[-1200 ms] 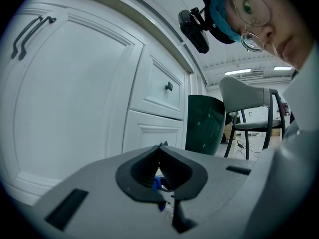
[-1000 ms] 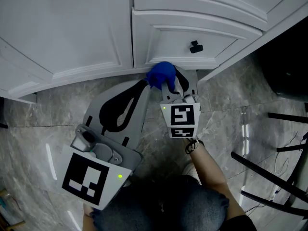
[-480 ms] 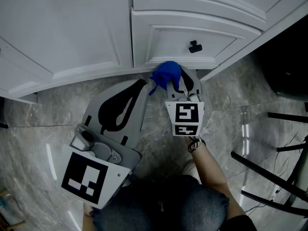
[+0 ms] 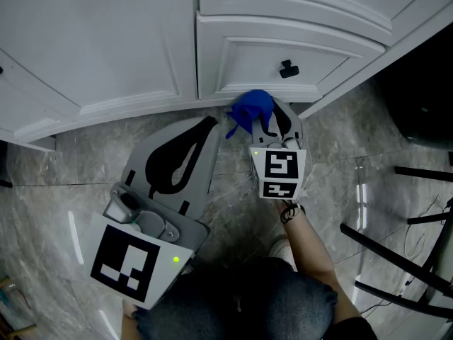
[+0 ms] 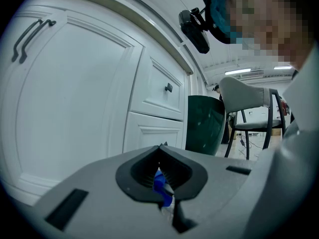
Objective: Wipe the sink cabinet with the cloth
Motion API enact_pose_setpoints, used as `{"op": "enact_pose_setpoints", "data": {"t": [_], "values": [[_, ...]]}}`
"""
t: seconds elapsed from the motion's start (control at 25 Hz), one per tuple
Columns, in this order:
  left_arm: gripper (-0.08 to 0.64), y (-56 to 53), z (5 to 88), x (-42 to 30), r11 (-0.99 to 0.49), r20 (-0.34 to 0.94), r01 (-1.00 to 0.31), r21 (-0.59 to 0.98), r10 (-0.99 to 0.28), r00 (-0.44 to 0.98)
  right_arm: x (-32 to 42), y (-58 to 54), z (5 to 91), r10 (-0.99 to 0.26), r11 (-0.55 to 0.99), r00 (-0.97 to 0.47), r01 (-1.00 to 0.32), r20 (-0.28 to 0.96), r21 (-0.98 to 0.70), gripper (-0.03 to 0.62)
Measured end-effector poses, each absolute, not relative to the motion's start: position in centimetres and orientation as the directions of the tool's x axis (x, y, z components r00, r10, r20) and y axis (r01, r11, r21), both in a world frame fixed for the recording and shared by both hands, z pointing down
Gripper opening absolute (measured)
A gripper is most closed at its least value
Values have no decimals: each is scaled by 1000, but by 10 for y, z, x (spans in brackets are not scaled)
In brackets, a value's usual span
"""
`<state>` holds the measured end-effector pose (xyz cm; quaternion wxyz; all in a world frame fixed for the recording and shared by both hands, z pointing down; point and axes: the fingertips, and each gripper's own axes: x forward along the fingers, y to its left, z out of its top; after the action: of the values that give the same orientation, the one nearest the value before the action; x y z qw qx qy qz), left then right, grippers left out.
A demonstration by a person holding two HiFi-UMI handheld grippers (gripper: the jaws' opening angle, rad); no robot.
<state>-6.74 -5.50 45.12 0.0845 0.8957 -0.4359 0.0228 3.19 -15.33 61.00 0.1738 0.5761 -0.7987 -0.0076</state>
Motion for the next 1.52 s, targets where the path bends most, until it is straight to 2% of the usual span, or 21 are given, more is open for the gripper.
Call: {"op": "enact_pose_setpoints", "data": {"t": [1.52], "values": [[3, -55, 453, -66, -608, 122, -783, 132, -773, 622, 108, -162, 614, -959, 166, -115, -969, 259, 185, 117]]}}
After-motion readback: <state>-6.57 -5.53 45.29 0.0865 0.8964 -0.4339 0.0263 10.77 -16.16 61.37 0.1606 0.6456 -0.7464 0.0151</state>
